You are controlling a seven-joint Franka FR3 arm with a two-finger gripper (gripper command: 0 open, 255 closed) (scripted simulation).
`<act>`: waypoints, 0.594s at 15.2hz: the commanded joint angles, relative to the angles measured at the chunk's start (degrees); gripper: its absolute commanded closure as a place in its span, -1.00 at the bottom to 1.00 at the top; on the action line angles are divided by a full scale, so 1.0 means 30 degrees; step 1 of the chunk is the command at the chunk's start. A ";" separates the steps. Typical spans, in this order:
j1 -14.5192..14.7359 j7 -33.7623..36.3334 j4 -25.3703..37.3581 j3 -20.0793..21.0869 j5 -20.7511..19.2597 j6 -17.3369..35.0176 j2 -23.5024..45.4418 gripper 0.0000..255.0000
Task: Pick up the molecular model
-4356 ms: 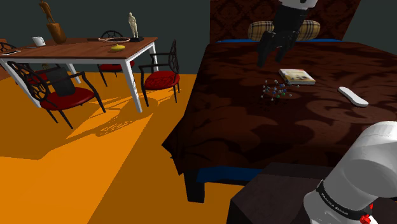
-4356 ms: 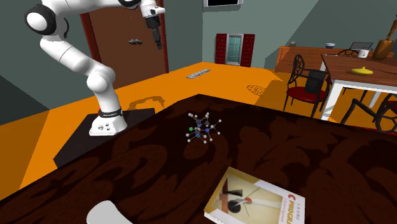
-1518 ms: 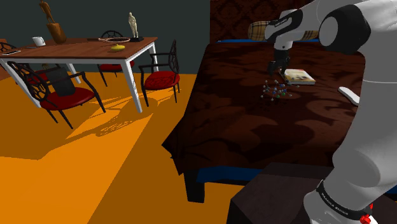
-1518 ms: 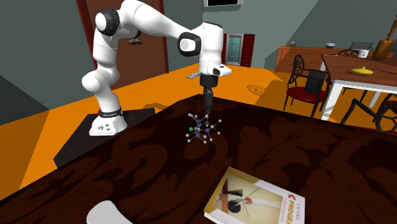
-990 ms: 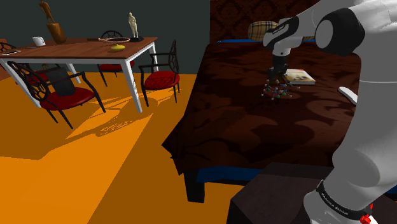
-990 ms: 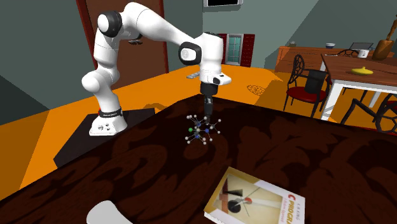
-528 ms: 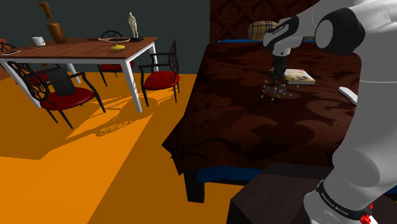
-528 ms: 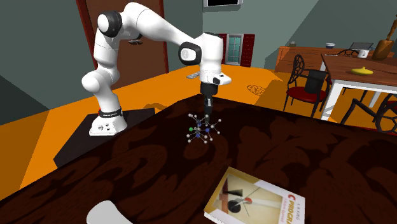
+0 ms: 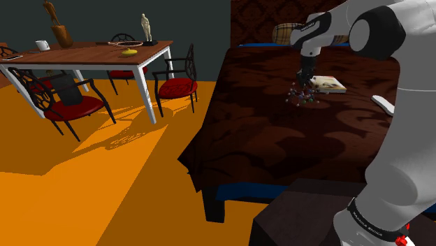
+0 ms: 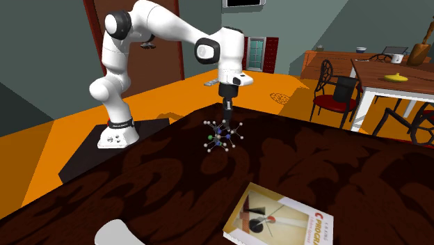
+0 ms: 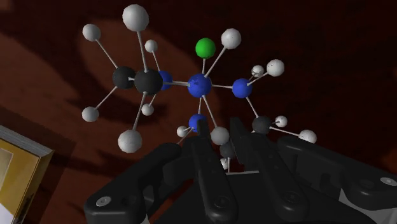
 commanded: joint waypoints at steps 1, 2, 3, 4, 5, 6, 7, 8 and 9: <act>-0.0019 0.0005 0.0467 -0.0019 -0.0027 -0.0501 -0.0041 1.00; -0.0018 0.0012 0.0644 -0.0032 -0.0053 -0.0733 -0.0100 1.00; -0.0019 0.0019 0.0827 -0.0044 -0.0077 -0.0967 -0.0155 1.00; -0.0020 0.0024 0.1015 -0.0055 -0.0099 -0.1202 -0.0206 1.00; -0.0023 0.0028 0.1209 -0.0067 -0.0120 -0.1439 -0.0253 1.00; -0.0027 0.0032 0.1408 -0.0077 -0.0139 -0.1678 -0.0296 1.00; -0.0032 0.0035 0.1614 -0.0087 -0.0156 -0.1919 -0.0335 1.00; -0.0038 0.0036 0.1825 -0.0097 -0.0171 -0.2161 -0.0369 1.00; -0.0046 0.0037 0.2042 -0.0106 -0.0185 -0.2405 -0.0398 1.00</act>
